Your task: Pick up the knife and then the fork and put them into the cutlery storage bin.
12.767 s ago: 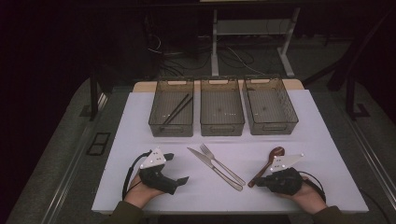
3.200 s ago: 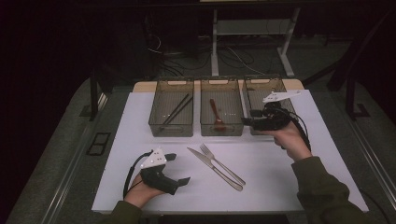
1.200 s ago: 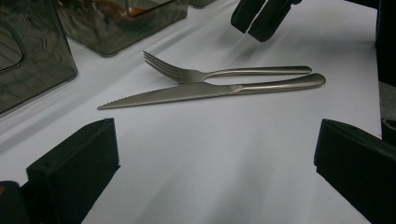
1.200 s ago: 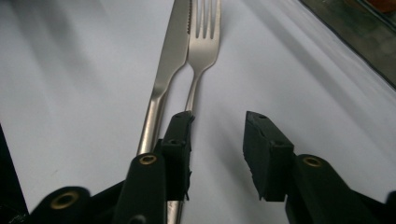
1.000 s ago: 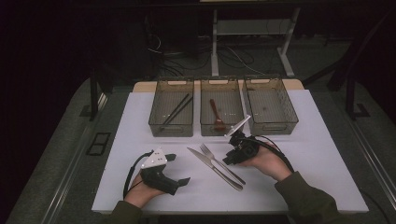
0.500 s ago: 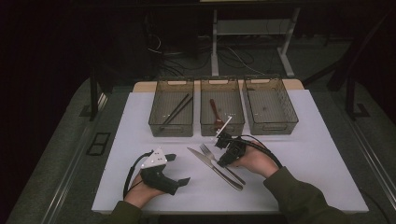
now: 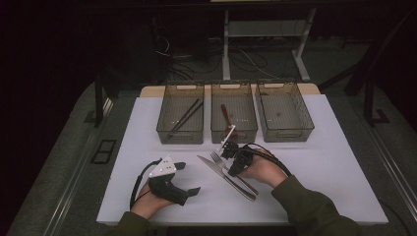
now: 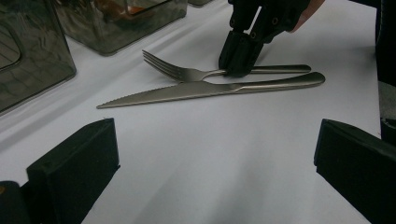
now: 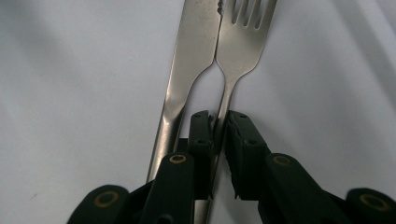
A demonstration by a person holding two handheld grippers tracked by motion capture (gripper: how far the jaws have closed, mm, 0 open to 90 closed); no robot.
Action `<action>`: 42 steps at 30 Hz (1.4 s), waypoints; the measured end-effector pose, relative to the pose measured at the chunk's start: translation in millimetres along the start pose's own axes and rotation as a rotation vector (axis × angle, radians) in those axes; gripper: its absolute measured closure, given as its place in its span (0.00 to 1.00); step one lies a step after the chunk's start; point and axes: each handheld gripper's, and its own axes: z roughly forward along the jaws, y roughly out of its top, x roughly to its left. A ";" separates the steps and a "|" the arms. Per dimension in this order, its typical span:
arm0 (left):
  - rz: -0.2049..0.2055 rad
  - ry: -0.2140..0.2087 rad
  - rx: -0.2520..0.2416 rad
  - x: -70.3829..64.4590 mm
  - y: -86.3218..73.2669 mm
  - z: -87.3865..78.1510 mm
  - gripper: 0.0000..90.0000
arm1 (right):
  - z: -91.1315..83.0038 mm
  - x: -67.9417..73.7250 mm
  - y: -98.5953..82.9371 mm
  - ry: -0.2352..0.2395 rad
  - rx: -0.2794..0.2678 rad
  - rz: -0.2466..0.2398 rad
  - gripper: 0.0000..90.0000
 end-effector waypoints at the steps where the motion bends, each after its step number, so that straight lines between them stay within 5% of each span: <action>1: 0.002 0.000 0.002 0.0 0.0 0.1 0.00 | 0.3 0.6 0.5 -0.009 0.002 -0.010 0.87; 8: 0.002 0.001 -0.002 -0.1 0.3 -0.1 0.00 | 0.3 5.3 4.2 -0.028 0.028 0.009 0.90; 20: 0.005 0.000 -0.004 -0.1 0.8 0.0 0.00 | -1.3 4.0 1.6 -0.055 0.010 -0.028 0.93; 42: 0.010 0.001 -0.036 0.9 2.3 0.0 0.00 | -42.4 -38.7 -48.9 0.024 -0.340 0.076 0.93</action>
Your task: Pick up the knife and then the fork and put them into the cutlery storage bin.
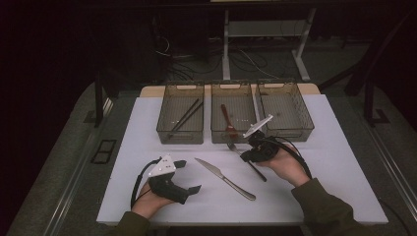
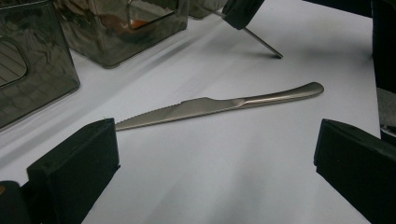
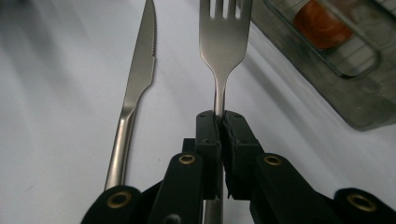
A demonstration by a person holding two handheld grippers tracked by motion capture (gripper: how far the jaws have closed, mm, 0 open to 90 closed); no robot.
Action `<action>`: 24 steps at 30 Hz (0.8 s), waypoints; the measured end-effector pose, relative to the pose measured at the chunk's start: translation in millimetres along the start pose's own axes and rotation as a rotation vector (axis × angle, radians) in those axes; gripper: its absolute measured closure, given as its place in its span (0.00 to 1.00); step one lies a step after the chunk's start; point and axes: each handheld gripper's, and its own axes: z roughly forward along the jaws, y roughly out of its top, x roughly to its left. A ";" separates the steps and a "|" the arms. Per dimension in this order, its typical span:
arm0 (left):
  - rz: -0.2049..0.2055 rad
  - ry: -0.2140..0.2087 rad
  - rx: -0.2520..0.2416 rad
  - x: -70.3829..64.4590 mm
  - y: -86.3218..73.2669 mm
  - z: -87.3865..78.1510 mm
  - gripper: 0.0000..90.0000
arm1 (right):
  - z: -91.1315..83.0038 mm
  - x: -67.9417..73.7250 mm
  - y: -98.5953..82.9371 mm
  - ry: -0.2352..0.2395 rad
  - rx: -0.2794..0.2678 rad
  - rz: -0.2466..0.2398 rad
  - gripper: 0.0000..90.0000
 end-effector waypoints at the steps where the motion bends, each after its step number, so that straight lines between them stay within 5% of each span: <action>1: 0.002 0.000 0.004 -0.1 0.0 -0.1 0.00 | -1.8 -1.3 -1.2 0.003 -0.009 0.001 0.93; 24: -0.001 -0.002 -0.012 -0.1 0.0 -2.4 0.00 | -44.1 -27.7 -13.8 0.009 -0.221 0.044 0.94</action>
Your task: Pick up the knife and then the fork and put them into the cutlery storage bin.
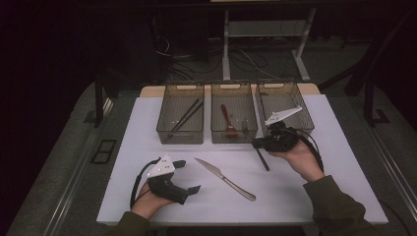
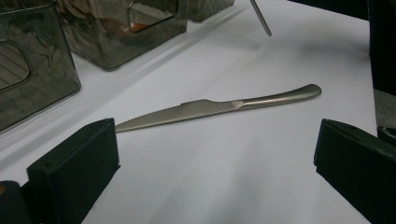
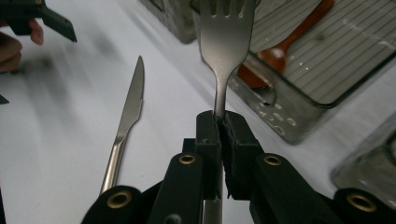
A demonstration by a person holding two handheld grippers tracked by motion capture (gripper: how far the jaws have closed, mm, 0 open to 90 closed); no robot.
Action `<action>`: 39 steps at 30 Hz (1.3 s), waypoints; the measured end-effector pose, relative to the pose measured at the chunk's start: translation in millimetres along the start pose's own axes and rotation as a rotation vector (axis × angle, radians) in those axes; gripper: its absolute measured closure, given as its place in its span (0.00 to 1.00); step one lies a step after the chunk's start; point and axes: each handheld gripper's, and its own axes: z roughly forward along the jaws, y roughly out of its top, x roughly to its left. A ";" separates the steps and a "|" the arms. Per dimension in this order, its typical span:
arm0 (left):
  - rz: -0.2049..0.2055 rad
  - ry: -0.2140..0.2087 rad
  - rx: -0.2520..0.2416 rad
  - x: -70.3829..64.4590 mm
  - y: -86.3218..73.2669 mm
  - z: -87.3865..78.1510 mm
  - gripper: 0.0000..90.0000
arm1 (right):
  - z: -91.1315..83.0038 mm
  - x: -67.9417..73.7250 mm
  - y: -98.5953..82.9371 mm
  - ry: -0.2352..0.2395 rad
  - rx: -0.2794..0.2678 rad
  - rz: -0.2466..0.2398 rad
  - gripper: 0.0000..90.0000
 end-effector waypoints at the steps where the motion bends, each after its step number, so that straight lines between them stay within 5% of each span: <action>1: 0.000 0.000 -0.001 0.1 0.0 -0.1 0.00 | -3.2 -2.4 -0.2 -0.001 -0.013 0.007 0.94; 23: -0.004 -0.002 0.004 -0.2 0.3 0.2 0.00 | -58.7 -34.3 -4.7 -0.082 -0.208 0.083 0.94; 39: -0.008 0.001 0.002 0.0 0.3 0.7 0.00 | -87.4 -81.7 11.6 -0.188 -0.236 0.127 0.94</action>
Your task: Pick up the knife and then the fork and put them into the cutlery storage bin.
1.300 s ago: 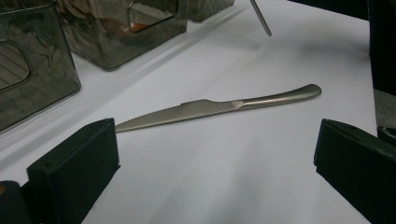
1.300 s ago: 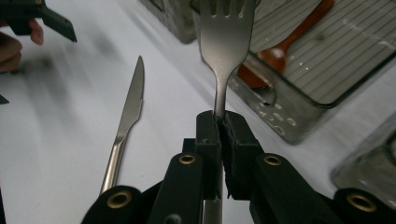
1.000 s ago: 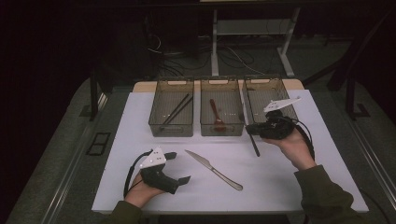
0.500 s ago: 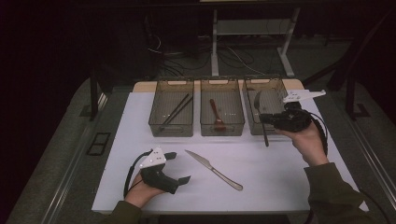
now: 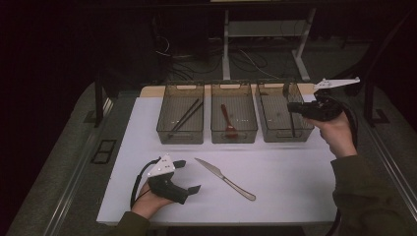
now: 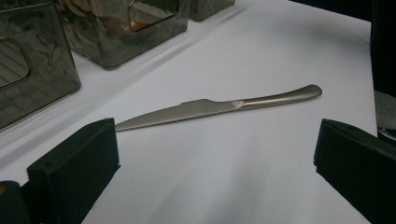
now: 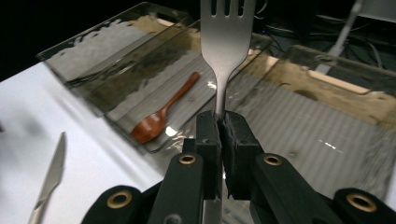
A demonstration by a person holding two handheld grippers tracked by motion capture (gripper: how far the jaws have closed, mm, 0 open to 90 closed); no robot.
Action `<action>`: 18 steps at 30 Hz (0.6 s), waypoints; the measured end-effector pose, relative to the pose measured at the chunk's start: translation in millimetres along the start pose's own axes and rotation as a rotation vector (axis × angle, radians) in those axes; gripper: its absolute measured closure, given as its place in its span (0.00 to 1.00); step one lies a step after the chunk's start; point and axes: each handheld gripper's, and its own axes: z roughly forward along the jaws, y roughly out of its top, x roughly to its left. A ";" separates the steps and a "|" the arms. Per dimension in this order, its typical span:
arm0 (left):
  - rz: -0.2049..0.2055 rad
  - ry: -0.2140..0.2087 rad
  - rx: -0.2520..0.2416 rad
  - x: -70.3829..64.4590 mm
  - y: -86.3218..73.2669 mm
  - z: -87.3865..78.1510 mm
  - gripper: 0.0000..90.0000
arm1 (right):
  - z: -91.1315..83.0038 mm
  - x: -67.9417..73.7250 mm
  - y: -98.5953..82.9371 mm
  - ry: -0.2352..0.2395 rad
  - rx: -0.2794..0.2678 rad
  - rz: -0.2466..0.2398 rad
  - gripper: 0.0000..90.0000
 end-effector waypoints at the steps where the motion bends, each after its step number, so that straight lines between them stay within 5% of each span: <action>1: 0.000 0.000 0.002 0.1 0.1 -0.1 0.00 | 0.3 -3.2 2.1 -0.010 0.001 0.004 0.94; 10: -0.003 -0.004 0.003 0.3 0.0 0.4 0.00 | 10.8 -29.3 18.5 -0.091 0.019 -0.004 0.94; 18: -0.002 -0.006 0.003 0.6 -0.2 0.6 0.00 | 27.1 -57.3 14.7 -0.135 0.044 0.026 0.94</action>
